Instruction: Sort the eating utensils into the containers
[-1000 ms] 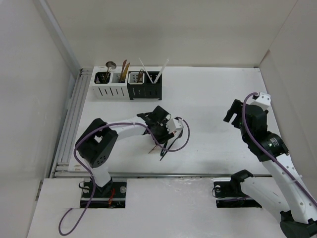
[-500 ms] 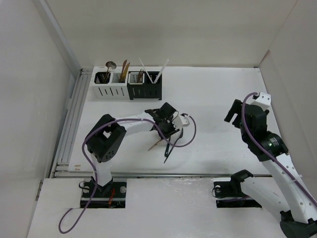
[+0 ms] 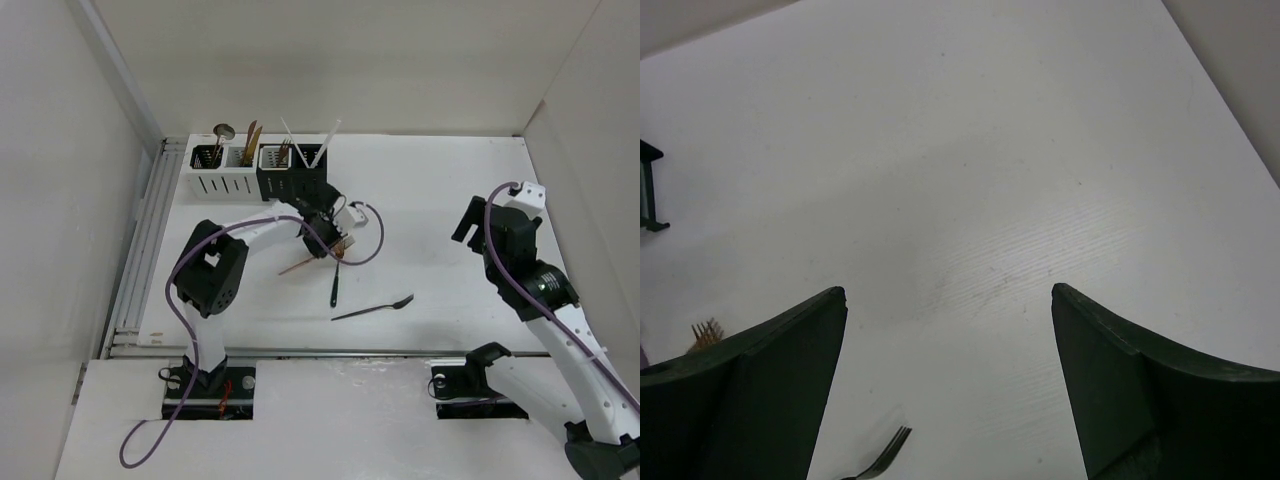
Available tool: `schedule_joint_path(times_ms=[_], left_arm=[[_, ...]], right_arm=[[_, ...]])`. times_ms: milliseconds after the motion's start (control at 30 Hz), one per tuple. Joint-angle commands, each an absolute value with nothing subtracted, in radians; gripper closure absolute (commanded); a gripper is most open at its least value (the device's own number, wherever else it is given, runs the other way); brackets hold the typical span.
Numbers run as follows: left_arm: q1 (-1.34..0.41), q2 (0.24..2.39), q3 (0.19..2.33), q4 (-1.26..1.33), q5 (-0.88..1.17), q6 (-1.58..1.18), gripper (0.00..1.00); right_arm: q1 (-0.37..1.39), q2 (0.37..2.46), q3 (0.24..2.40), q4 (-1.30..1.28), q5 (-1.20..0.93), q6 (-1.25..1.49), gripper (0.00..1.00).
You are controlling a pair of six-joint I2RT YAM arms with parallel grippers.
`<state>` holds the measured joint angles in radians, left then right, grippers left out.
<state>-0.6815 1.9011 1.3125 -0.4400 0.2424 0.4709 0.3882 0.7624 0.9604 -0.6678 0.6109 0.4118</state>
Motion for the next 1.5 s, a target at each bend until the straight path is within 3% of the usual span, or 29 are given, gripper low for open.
schedule_joint_path(times_ms=[0, 233, 433, 700, 1100, 1467], left_arm=[[-0.635, 1.833, 1.474, -0.528, 0.293, 0.453, 1.0], [-0.503, 1.7, 1.66, -0.375, 0.367, 0.361, 1.0], [-0.329, 1.64, 1.671, 0.022, 0.313, 0.267, 1.0], [-0.183, 1.732, 1.715, 0.245, 0.343, 0.241, 1.0], [-0.141, 1.931, 1.634, 0.625, 0.491, 0.045, 1.0], [-0.13, 2.008, 1.546, 0.672, 0.534, 0.018, 1.0]], right_arm=[[0.394, 0.776, 0.982, -0.565, 0.611, 0.39, 0.12], [0.394, 0.893, 0.959, -0.374, 0.529, 0.359, 0.12], [0.394, 1.092, 1.048, -0.269, 0.496, 0.319, 0.12], [0.394, 1.337, 1.265, -0.235, 0.486, 0.31, 0.12], [0.394, 1.532, 1.483, -0.288, 0.457, 0.299, 0.12], [0.374, 1.522, 1.528, -0.353, 0.512, 0.288, 0.12]])
